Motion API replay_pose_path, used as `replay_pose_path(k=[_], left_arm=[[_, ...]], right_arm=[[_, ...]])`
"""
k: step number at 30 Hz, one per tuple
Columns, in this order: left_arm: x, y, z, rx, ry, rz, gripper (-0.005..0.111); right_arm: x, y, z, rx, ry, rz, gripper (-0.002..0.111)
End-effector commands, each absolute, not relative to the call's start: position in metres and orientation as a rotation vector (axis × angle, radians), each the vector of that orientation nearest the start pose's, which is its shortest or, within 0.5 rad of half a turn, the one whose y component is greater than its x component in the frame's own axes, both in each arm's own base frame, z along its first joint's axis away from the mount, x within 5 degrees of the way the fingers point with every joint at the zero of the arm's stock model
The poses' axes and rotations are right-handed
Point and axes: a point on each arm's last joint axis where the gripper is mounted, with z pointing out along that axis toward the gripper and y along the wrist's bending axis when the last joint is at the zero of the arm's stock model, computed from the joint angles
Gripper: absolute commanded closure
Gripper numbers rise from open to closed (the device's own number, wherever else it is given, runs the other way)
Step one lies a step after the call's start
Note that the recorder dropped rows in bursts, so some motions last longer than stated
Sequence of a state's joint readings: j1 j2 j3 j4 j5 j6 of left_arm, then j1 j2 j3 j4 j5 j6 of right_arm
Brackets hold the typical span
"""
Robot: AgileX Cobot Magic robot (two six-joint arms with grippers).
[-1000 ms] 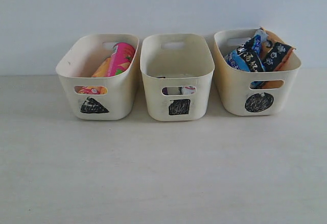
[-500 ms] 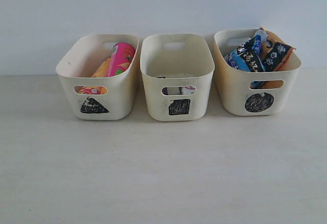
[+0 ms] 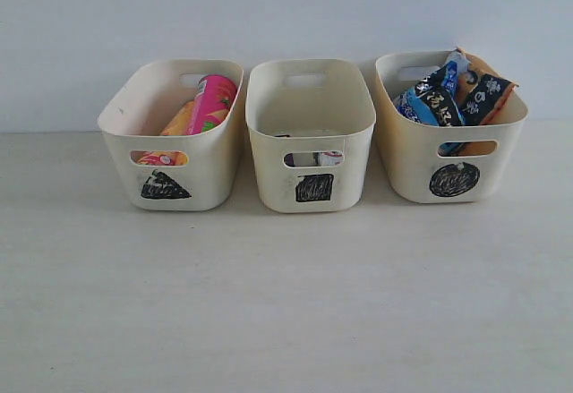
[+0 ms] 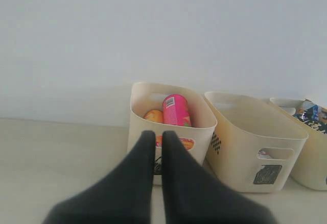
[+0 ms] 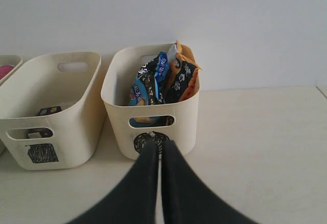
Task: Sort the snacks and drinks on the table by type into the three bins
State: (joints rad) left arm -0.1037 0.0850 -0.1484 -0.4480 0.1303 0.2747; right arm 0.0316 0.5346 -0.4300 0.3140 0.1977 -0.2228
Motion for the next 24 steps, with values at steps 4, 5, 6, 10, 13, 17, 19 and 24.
replay_pose_path(k=[4, 5, 6, 10, 13, 17, 19, 24], left_arm=[[0.056, -0.011, 0.244, 0.012, 1.564, -0.236, 0.102], [0.056, -0.010, 0.241, -0.009, 1.592, -0.245, 0.102], [0.056, -0.010, 0.239, -0.037, 1.607, -0.262, 0.102], [0.059, -0.008, 0.219, -0.060, 1.667, -0.225, 0.102], [0.061, -0.003, 0.200, -0.165, 1.715, -0.200, 0.102], [0.056, 0.000, 0.189, -0.232, 1.746, -0.155, 0.102], [0.055, 0.000, 0.187, -0.225, 1.758, -0.147, 0.102], [0.055, 0.000, 0.187, -0.221, 1.757, -0.142, 0.102]], right_arm=[[0.116, 0.009, 0.299, 0.007, 1.777, 0.138, 0.108], [0.116, 0.009, 0.299, 0.007, 1.777, 0.138, 0.108], [0.116, 0.009, 0.299, 0.007, 1.777, 0.138, 0.108], [0.116, 0.009, 0.299, 0.007, 1.777, 0.138, 0.108], [0.116, 0.009, 0.299, 0.007, 1.777, 0.138, 0.108], [0.116, 0.009, 0.299, 0.007, 1.777, 0.138, 0.108], [0.116, 0.009, 0.299, 0.006, 1.779, 0.139, 0.108], [0.116, 0.009, 0.299, 0.007, 1.777, 0.139, 0.108]])
